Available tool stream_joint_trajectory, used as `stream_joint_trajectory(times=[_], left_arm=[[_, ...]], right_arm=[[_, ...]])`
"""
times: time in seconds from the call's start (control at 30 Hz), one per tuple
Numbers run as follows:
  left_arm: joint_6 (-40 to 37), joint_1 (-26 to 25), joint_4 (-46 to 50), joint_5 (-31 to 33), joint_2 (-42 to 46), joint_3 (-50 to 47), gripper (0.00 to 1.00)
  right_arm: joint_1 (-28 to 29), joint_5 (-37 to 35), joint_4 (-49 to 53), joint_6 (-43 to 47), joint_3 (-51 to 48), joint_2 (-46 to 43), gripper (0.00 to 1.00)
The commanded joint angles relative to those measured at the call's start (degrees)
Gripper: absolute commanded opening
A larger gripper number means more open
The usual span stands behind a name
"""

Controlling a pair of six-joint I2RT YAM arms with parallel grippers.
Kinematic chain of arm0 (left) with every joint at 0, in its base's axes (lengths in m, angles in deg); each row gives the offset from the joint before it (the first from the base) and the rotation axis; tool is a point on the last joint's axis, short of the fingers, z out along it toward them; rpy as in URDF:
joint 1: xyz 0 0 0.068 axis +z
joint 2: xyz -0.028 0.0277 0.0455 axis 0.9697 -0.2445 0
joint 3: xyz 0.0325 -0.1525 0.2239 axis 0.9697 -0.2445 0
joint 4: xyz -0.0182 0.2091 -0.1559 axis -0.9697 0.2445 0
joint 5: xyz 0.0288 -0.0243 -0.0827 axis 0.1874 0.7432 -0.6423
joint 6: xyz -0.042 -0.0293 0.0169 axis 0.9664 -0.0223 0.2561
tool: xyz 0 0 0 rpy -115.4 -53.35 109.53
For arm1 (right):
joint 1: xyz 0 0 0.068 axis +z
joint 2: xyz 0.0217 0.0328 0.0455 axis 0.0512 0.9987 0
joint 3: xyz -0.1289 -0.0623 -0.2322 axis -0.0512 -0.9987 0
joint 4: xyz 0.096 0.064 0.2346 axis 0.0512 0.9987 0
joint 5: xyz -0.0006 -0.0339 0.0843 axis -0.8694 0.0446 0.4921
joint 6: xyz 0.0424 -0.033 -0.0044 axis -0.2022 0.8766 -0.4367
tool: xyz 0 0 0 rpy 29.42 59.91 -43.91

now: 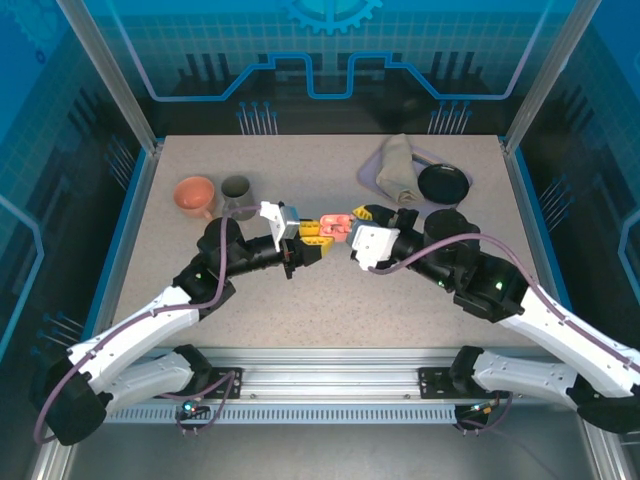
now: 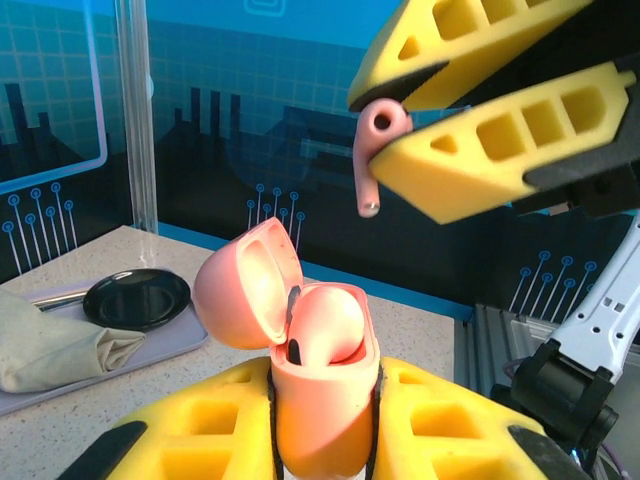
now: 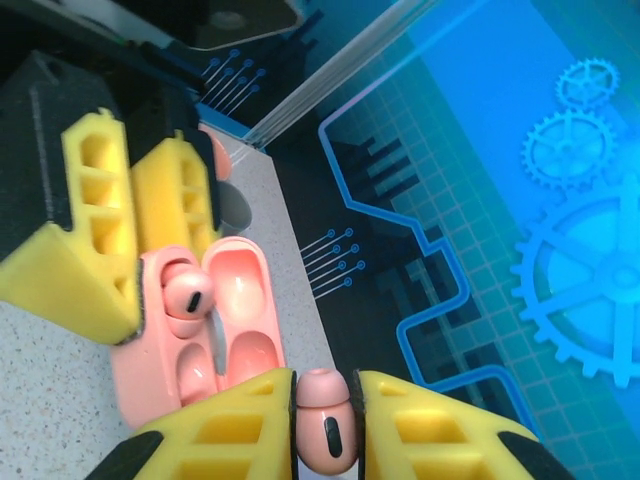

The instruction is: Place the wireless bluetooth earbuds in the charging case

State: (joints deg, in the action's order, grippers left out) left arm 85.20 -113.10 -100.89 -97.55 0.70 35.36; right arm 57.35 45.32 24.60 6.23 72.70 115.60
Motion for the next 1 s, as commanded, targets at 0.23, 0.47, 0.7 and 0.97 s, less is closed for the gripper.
stream_joint_trajectory(times=[0.23, 0.47, 0.7, 0.97], left_arm=[[-0.39, -0.45, -2.13, -1.58, 0.52, 1.22, 0.0], [-0.47, -0.53, -2.55, -1.56, 0.16, 1.21, 0.0], [-0.31, -0.54, -2.64, -1.66, 0.08, 1.09, 0.0], [-0.31, -0.49, -2.59, -1.43, 0.08, 1.01, 0.0]], right_arm=[[1.09, -0.21, -0.72, 7.71, 0.22, 1.21, 0.21], [1.04, 0.01, 1.63, 7.83, 0.11, 1.63, 0.21], [0.96, -0.66, 2.4, 7.83, -0.14, 2.78, 0.21], [0.45, -0.36, 4.26, 6.67, 0.39, 3.21, 0.21]])
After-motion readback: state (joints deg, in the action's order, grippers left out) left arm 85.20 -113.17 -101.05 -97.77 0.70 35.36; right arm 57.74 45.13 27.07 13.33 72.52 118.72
